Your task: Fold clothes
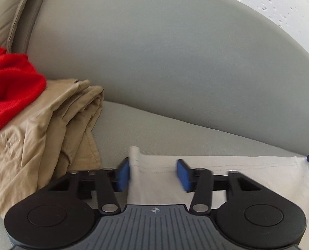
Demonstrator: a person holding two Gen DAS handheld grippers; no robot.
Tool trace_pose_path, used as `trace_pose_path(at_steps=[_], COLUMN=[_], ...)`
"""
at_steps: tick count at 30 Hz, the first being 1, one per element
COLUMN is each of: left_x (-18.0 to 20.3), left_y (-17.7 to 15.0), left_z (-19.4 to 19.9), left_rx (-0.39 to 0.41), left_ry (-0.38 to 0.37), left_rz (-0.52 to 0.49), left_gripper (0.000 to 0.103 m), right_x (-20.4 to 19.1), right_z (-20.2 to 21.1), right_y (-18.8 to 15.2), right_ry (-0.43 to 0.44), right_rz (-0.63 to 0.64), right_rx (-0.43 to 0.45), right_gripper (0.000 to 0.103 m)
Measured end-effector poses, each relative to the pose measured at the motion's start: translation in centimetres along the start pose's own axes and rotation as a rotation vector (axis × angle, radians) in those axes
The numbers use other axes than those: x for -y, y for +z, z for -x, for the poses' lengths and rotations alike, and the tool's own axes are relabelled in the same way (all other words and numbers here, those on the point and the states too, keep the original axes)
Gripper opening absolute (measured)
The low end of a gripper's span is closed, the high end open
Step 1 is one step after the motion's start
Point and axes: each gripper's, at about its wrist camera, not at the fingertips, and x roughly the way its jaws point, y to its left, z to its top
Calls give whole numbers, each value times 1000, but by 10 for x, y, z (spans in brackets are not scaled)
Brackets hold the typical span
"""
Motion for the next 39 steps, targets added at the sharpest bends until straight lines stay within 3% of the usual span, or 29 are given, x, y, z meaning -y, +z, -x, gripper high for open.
trace_pose_path(at_steps=[1, 2, 4, 7, 13, 20, 23, 24, 27, 29, 34, 39], left_x=[4, 9, 18, 23, 12, -4, -7, -9, -5, -3, -3, 17], left_y=[0, 0, 1, 6, 12, -25, -63, -77, -111, -127, -149, -181], left_z=[0, 1, 6, 23, 86, 186, 213, 212, 235, 253, 297, 315], left_rx=[2, 12, 32, 72, 141, 150, 92, 30, -10, -1, 17, -77], left_ry=[15, 38, 88, 121, 43, -154, -105, -52, -56, -63, -83, 12], left_rz=[-32, -68, -125, -138, -49, 145, 183, 150, 138, 158, 225, 125], left_gripper=[4, 3, 2, 2, 2, 2, 2, 2, 2, 2, 2, 3], right_x=[-5, -11, -23, -34, -48, -40, -32, -32, -24, -19, -6, -4], right_z=[-3, -4, -5, 6, 70, 182, 231, 240, 249, 261, 312, 352], right_y=[0, -1, -4, -7, -7, -27, -63, -77, -125, -151, -180, -193], right_ry=[-21, -49, -100, -159, -161, -118, -102, -124, -189, -196, -143, -152], right_rz=[52, 100, 176, 166, -1, -187, -217, -188, -167, -190, -270, -190], right_rx=[-7, -10, -5, 45, 139, 112, 86, 57, -58, -59, 20, 15], right_gripper=[24, 7, 5, 4, 4, 4, 3, 3, 3, 3, 3, 3])
